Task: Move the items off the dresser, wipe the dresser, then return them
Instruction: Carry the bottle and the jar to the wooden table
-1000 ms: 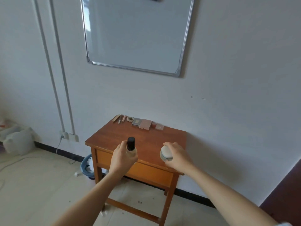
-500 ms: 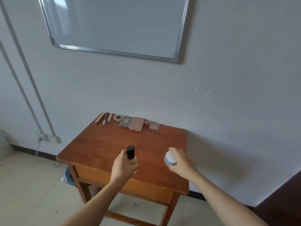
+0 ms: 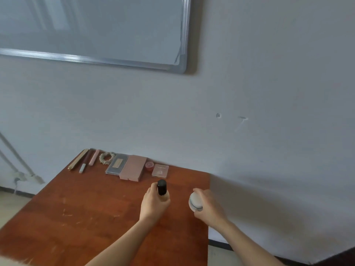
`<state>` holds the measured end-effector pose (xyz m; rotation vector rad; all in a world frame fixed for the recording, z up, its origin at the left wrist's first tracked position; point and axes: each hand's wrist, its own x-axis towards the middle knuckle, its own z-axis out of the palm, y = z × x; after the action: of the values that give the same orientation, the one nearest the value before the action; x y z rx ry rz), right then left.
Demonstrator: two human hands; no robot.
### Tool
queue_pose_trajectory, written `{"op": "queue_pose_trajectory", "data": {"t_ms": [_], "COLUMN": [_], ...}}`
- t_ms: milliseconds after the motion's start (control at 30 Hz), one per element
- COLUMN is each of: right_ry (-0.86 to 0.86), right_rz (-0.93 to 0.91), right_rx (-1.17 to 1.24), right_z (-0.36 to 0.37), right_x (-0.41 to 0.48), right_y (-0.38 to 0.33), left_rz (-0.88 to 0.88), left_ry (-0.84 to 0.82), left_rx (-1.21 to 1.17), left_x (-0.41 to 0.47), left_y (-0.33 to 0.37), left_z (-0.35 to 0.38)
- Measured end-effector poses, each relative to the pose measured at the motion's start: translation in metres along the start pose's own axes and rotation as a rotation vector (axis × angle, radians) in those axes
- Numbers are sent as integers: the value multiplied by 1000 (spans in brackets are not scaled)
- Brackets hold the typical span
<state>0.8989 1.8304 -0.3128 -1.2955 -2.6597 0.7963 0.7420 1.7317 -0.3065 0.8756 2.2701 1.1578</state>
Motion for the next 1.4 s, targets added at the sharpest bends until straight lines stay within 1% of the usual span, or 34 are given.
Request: {"op": "queue_pose_trajectory", "data": {"t_ms": [67, 133, 333, 433, 633, 900, 1000, 1133, 1233, 1333, 1400], "right_ry": [-34, -34, 30, 19, 84, 66, 57, 105, 142, 119, 106], "right_rz": [2, 7, 46, 71, 107, 114, 109, 61, 38, 23, 18], "right_rx": [-16, -7, 48, 31, 111, 154, 112, 66, 49, 8, -27], "right_z": [3, 5, 4, 5, 15, 22, 19, 15, 13, 10, 9], "right_x": [16, 33, 75, 96, 131, 144, 140, 127, 115, 102, 91], "right_y": [3, 5, 5, 2, -1, 1, 1, 5, 8, 6, 3], "left_rz": [1, 4, 35, 21, 53, 35, 74, 100, 104, 144, 170], "left_ry": [-2, 3, -1, -6, 31, -13, -28, -70, -32, 19, 23], "left_rx": [-9, -2, 17, 20, 68, 92, 78, 180, 207, 267, 340], "left_x": [16, 35, 88, 113, 137, 145, 141, 129, 114, 97, 86], "left_y": [2, 6, 24, 28, 21, 21, 20, 11, 5, -1, -7], "left_z": [9, 17, 42, 53, 63, 65, 60, 42, 29, 16, 9]}}
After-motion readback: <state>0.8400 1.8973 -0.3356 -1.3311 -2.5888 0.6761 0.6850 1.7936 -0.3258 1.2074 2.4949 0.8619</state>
